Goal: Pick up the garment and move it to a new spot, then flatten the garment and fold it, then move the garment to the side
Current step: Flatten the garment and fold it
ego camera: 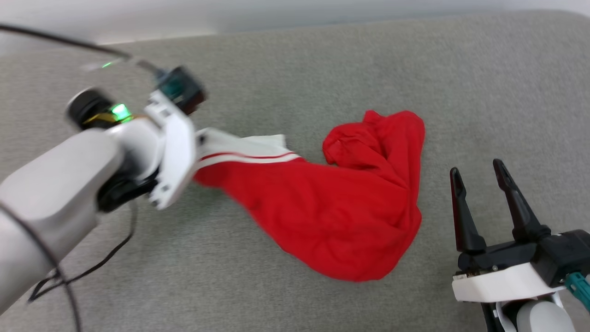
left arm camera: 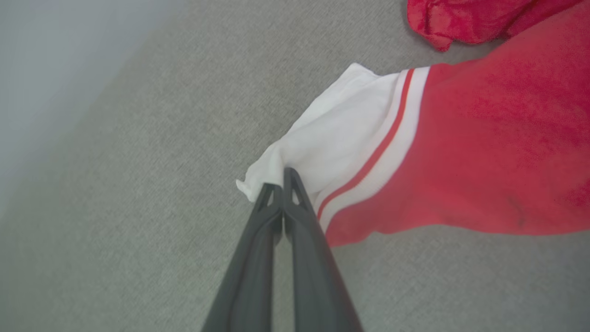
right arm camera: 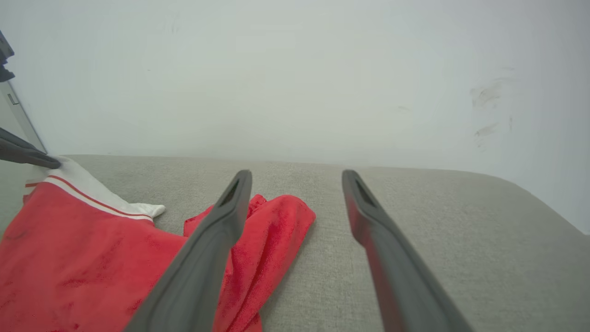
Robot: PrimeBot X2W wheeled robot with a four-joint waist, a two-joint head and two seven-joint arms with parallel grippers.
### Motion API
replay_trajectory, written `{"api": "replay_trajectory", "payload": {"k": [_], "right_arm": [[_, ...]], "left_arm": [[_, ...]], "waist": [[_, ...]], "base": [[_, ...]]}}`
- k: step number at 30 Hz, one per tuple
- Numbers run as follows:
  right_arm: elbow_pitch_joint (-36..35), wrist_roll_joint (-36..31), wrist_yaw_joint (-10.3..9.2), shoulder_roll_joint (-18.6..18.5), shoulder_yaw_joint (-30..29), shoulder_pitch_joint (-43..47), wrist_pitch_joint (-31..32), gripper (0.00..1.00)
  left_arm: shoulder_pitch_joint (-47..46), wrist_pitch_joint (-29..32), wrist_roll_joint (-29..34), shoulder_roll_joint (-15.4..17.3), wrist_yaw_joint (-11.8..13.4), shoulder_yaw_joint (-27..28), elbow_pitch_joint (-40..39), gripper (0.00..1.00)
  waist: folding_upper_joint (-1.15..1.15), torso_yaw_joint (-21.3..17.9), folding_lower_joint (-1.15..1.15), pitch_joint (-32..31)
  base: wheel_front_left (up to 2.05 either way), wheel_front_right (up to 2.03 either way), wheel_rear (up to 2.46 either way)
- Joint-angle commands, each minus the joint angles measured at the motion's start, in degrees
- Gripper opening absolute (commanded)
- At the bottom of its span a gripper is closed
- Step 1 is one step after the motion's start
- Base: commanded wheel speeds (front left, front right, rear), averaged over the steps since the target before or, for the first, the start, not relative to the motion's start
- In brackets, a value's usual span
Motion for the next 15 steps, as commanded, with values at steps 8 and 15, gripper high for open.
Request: {"api": "replay_trajectory", "payload": {"k": [8, 15], "right_arm": [[0.57, -0.48, -0.02, 0.05, 0.01, 2.0, -0.11, 1.0], [1.65, -0.77, -0.02, 0.05, -0.09, 2.06, -0.11, 1.0]], "left_arm": [[12.21, -3.38, -4.41, 9.82, 3.97, -0.05, 0.88, 0.0], [21.01, -7.27, -8.63, 11.03, 6.97, 0.32, 1.83, 0.0]], "waist": [[0.0, 2.29, 0.0, -2.71], [0.0, 2.02, 0.0, -3.61]], "base": [[0.0, 0.0, 0.0], [0.0, 0.0, 0.0]]}}
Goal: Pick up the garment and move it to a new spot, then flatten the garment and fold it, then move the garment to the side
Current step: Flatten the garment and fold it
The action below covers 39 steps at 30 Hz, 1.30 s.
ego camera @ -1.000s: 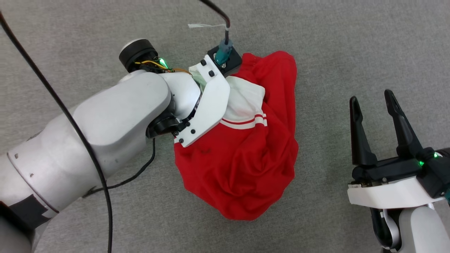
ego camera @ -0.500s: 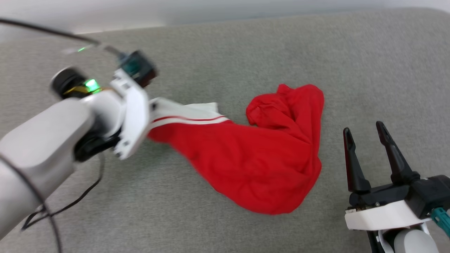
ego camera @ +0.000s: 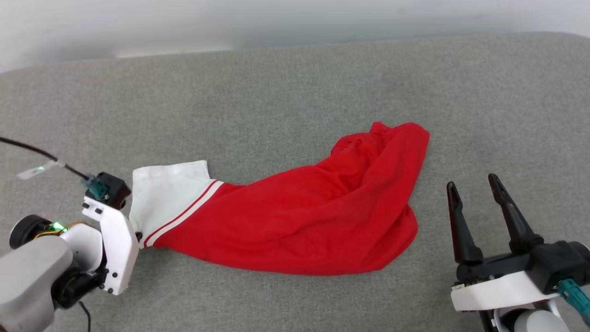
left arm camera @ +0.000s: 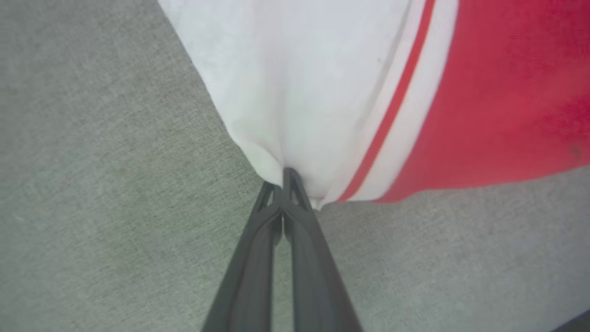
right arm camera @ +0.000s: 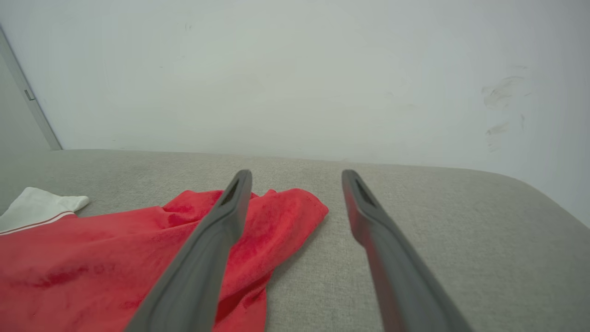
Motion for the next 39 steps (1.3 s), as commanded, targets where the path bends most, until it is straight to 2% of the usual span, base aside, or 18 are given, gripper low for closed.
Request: {"api": "replay_trajectory", "payload": {"k": [1, 2, 5, 8, 12, 15, 18, 21, 24, 27, 30, 35, 39], "right_arm": [[0.21, -0.47, -0.02, 0.05, -0.4, -0.12, -0.11, 1.0], [0.25, -0.57, -0.02, 0.05, -0.59, -0.42, -0.11, 1.0], [-0.18, -1.66, -0.03, 0.05, -1.13, -1.66, -0.11, 1.0], [-1.24, -4.14, -0.02, 0.06, -1.93, -3.66, -0.11, 1.0], [-2.23, -8.18, -0.02, -0.59, -1.4, -8.05, -0.11, 1.0], [-1.05, -9.09, -0.02, -4.0, 0.88, -11.74, -0.1, 1.0], [1.5, -8.37, -0.02, -8.44, 4.77, -15.66, -0.1, 1.0], [5.34, -5.81, -0.03, -13.62, 10.47, -19.44, -0.1, 1.0], [8.98, -1.47, -0.03, -18.78, 17.56, -23.84, 2.82, 1.0], [10.42, 5.03, -0.03, -24.31, 26.1, -27.83, 9.31, 1.0], [10.06, 12.31, -0.03, -29.79, 35.23, -32.23, 17.46, 1.0], [7.54, 28.05, -0.03, -36.48, 48.83, -38.81, 33.39, 1.0], [7.5, 36.95, -0.03, -39.32, 57.16, -43.14, 43.45, 1.0]], "left_arm": [[0.98, -2.12, 0.3, -0.35, 0.79, 0.64, -0.11, 0.41], [1.27, -4.33, 0.49, -0.6, 1.65, 1.39, -0.19, 1.0], [1.78, -11.98, 2.57, -0.65, 4.11, 3.3, -1.48, 1.0], [2.58, -21.05, 5.28, -0.66, 8.53, 5.56, -3.62, 1.0], [4.88, -30.06, 7.46, -1.14, 15.2, 8.04, -7.99, 1.0], [7.77, -33.63, 8.96, -2.05, 21.13, 10.06, -11.46, 1.0], [11.53, -34.74, 10.92, -3.18, 26.37, 12.82, -14.82, 1.0], [15.35, -34.94, 15.38, -5.17, 30.81, 18.29, -18.57, 1.0], [21.26, -34.85, 20.46, -7.72, 34.55, 24.61, -21.78, 1.0], [26.86, -34.87, 25.71, -10.9, 36.46, 30.93, -24.25, 1.0], [32.13, -34.86, 31.0, -14.35, 37.22, 36.65, -26.21, 1.0], [39.27, -34.87, 37.83, -20.95, 35.7, 45.05, -28.66, 1.0], [43.52, -34.87, 42.27, -25.82, 32.8, 49.83, -29.49, 1.0]], "waist": [[0.0, -0.05, 0.0, -0.71], [0.0, -0.11, 0.0, -1.2], [0.0, -0.13, 0.0, -2.61], [0.0, 0.06, 0.0, -3.82], [0.0, 0.43, 0.0, -4.91], [0.0, 0.74, 0.0, -5.35], [0.0, 1.1, 0.0, -5.72], [0.0, 1.56, 0.0, -5.9], [0.0, 1.91, 0.0, -5.95], [0.0, 2.31, 0.0, -5.87], [0.0, 2.7, 0.0, -5.68], [0.0, 3.27, 0.0, -4.89], [0.0, 3.96, 0.0, -3.56]], "base": [[0.0, 0.0, 0.0], [0.0, 0.0, 0.0], [0.0, 0.0, 0.0], [0.0, 0.0, 0.0], [0.0, 0.0, 0.0], [0.0, 0.0, 0.0], [0.0, 0.0, 0.0], [0.0, 0.0, 0.0], [0.0, 0.0, 0.0], [0.0, 0.0, 0.0], [0.0, 0.0, 0.0], [0.0, 0.0, 0.0], [0.0, 0.0, 0.0]]}}
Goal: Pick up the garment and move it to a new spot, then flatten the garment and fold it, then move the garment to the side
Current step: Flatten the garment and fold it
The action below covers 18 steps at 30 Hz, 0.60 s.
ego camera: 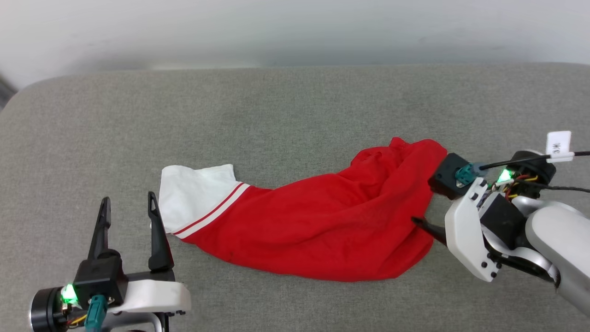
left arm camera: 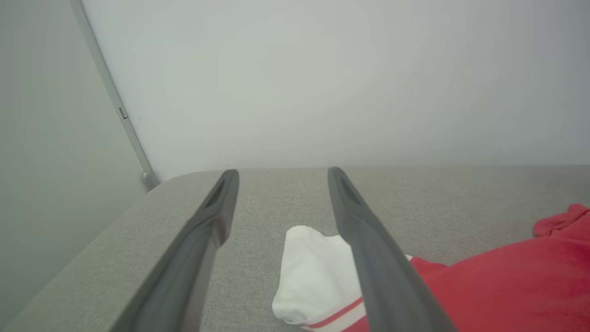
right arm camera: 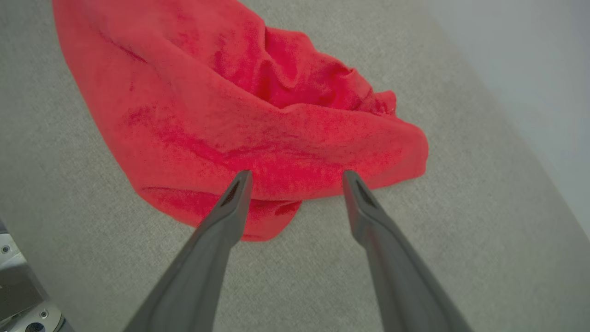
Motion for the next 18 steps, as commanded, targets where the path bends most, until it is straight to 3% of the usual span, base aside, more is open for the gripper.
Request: {"api": "replay_trajectory", "payload": {"k": [1, 10, 18], "right_arm": [[0.78, 2.89, -0.04, -0.61, 3.26, -2.34, 2.88, 1.0], [10.78, 8.59, -0.04, 3.16, 13.01, -6.05, 3.69, 1.0], [18.21, 10.25, -0.04, 7.6, 16.75, 0.46, 2.64, 1.0]], "left_arm": [[1.88, -0.14, 1.91, -2.19, -1.47, 2.15, -0.4, 1.0], [3.61, -0.14, 7.74, -9.92, -8.22, 7.2, 1.08, 1.0], [3.08, -0.14, 12.01, -14.93, -13.43, 11.24, 2.77, 1.0]], "waist": [[0.0, 0.6, 0.0, 1.11], [0.0, 2.38, 0.0, 5.06], [0.0, 2.51, 0.0, 6.27]], "base": [[0.0, 0.0, 0.0], [0.0, 0.0, 0.0], [0.0, 0.0, 0.0]]}}
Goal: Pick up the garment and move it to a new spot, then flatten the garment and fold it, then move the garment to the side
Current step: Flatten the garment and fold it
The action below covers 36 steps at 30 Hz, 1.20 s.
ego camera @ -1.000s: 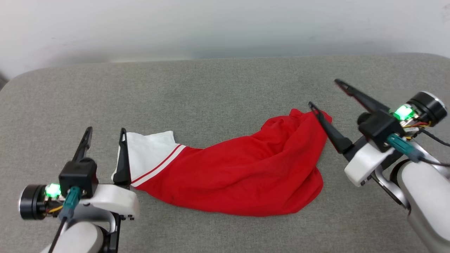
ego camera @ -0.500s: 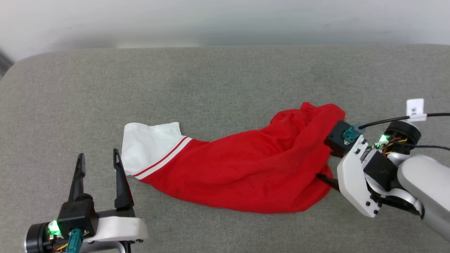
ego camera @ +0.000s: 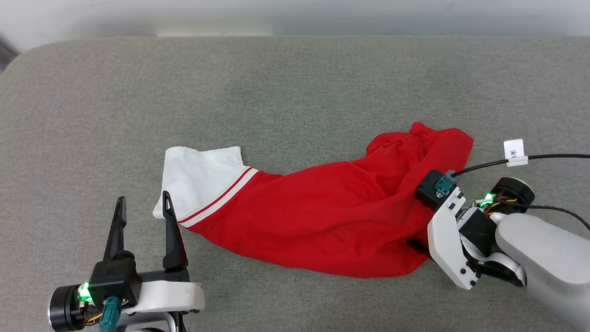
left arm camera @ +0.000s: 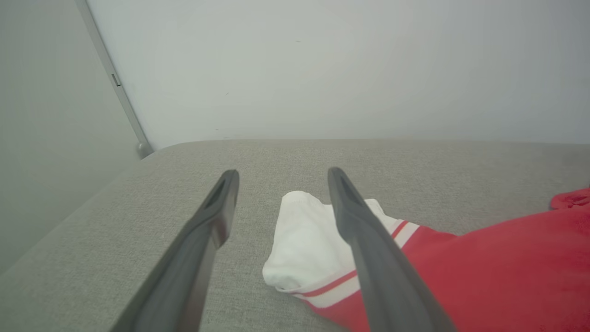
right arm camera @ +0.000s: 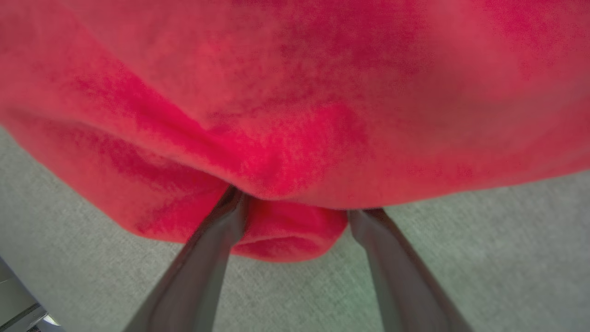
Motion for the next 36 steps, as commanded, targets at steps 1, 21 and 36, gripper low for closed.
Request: {"api": "replay_trajectory", "payload": {"k": [1, 21, 36], "right_arm": [[1.65, 0.34, 0.0, 1.5, 2.8, 5.11, 0.16, 0.78], [-21.17, 2.23, -0.03, -15.28, -11.82, -4.65, -12.94, 0.0], [-0.15, -5.94, -0.03, 1.51, -9.11, -21.94, -9.27, 0.0]], "left_arm": [[0.22, -0.14, 0.67, -0.58, -0.62, 0.77, 0.28, 1.0], [4.8, -0.14, 5.57, -6.3, -7.34, 6.53, -0.1, 1.0], [-4.23, -0.14, 6.96, -9.21, -11.23, 5.35, 1.1, 1.0]], "waist": [[0.0, -0.48, 0.01, -0.35], [0.0, -3.85, 0.01, -5.09], [0.0, 2.68, 0.01, 6.6]], "base": [[0.0, 0.0, 0.0], [0.0, 0.0, 0.0], [0.0, 0.0, 0.0]]}}
